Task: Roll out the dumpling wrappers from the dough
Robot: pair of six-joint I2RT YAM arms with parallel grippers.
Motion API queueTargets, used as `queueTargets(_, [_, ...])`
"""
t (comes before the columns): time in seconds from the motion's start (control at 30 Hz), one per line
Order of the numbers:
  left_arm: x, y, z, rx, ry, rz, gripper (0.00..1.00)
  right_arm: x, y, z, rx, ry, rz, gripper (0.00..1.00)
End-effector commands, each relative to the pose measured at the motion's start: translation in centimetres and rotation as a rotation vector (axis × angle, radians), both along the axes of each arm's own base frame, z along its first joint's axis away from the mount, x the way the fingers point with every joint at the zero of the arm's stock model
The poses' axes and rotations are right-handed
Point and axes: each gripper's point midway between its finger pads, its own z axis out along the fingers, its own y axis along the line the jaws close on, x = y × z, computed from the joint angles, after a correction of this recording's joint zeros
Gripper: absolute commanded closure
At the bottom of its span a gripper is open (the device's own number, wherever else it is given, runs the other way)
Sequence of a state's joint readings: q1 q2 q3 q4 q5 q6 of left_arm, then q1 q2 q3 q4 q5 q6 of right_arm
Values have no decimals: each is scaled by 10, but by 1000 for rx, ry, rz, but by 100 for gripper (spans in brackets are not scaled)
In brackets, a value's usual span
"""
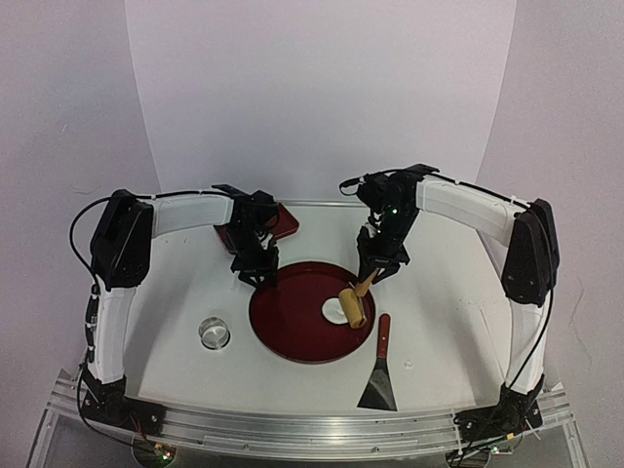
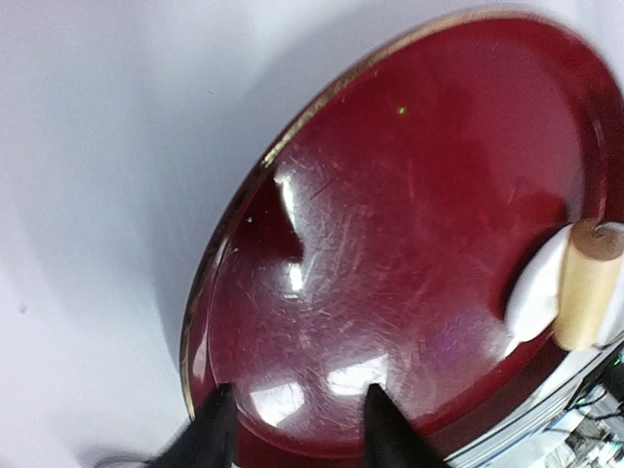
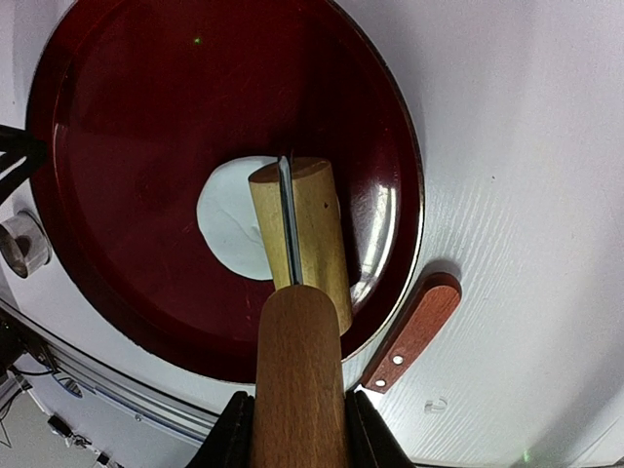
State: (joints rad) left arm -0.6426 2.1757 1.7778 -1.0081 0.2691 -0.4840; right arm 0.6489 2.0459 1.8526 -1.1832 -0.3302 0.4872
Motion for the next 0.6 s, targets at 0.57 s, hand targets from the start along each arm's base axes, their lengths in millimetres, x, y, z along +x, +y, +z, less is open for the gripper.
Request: queueTargets(0.57, [-22, 49, 9, 129, -60, 18, 37, 20, 59, 80, 270, -86, 31, 100])
